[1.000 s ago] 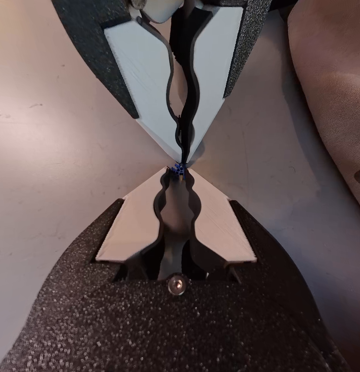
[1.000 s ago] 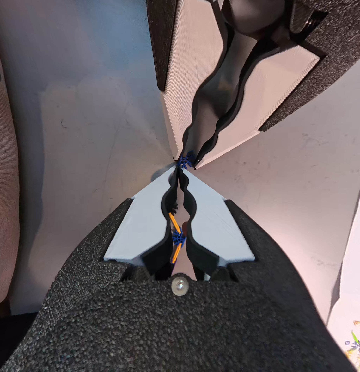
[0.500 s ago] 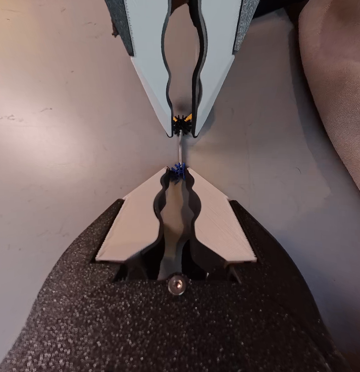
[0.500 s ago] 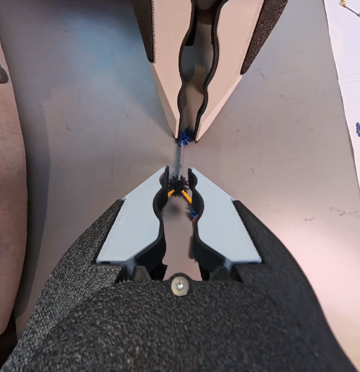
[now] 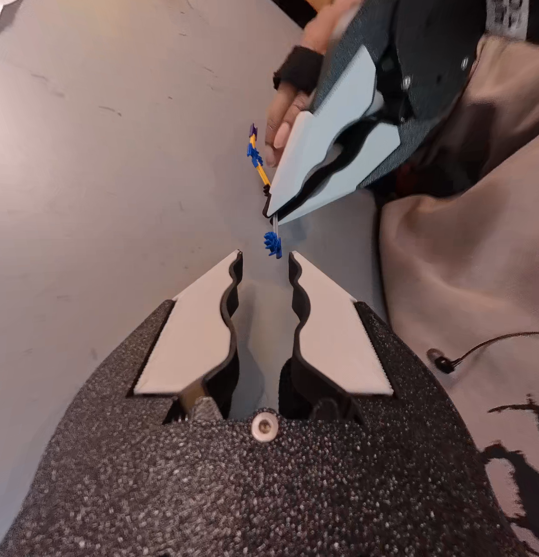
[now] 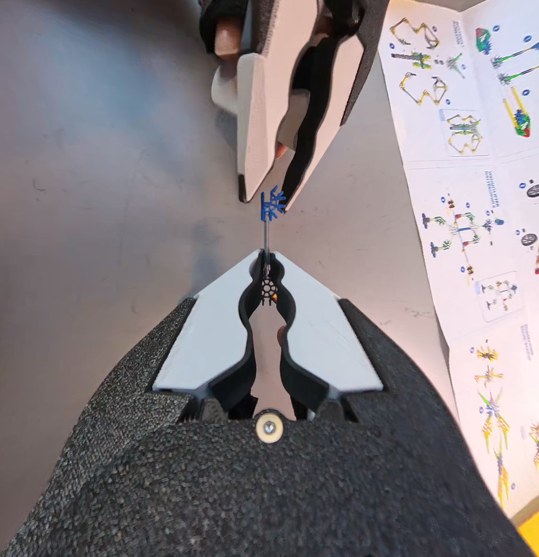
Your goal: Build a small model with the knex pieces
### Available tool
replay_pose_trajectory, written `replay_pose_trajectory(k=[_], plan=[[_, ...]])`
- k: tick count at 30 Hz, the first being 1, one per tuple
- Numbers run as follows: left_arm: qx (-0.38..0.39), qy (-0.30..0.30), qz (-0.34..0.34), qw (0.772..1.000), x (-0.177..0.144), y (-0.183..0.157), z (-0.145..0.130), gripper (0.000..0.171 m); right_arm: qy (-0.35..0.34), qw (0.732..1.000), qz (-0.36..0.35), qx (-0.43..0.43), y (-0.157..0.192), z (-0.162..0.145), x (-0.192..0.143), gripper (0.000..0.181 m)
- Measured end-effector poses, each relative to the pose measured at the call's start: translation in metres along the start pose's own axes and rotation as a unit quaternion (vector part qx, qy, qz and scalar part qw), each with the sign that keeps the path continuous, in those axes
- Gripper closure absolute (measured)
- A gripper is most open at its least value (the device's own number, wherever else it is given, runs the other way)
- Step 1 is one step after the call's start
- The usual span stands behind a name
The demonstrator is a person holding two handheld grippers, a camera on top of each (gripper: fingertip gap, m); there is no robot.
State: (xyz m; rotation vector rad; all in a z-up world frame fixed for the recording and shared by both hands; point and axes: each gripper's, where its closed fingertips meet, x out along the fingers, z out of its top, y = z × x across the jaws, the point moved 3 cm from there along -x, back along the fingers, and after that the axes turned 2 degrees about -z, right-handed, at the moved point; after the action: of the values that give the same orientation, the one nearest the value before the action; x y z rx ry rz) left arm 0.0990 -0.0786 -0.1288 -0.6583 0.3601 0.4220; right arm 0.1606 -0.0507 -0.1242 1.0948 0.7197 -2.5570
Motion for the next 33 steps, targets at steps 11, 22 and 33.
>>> replay_pose_trajectory(k=[11,22,33], plan=[[0.045,-0.041,0.013,0.998,-0.001,-0.007,0.015,0.165,-0.019,1.0,-0.003,0.015,-0.005,0.0,-0.005,0.18],[0.298,-0.004,0.117,0.947,0.006,-0.014,0.011,0.168,-0.009,0.986,0.132,0.099,-0.004,-0.005,-0.005,0.18],[0.311,0.04,0.143,0.939,0.009,-0.002,0.0,0.163,0.034,0.979,0.141,0.144,-0.002,-0.012,0.006,0.18]])
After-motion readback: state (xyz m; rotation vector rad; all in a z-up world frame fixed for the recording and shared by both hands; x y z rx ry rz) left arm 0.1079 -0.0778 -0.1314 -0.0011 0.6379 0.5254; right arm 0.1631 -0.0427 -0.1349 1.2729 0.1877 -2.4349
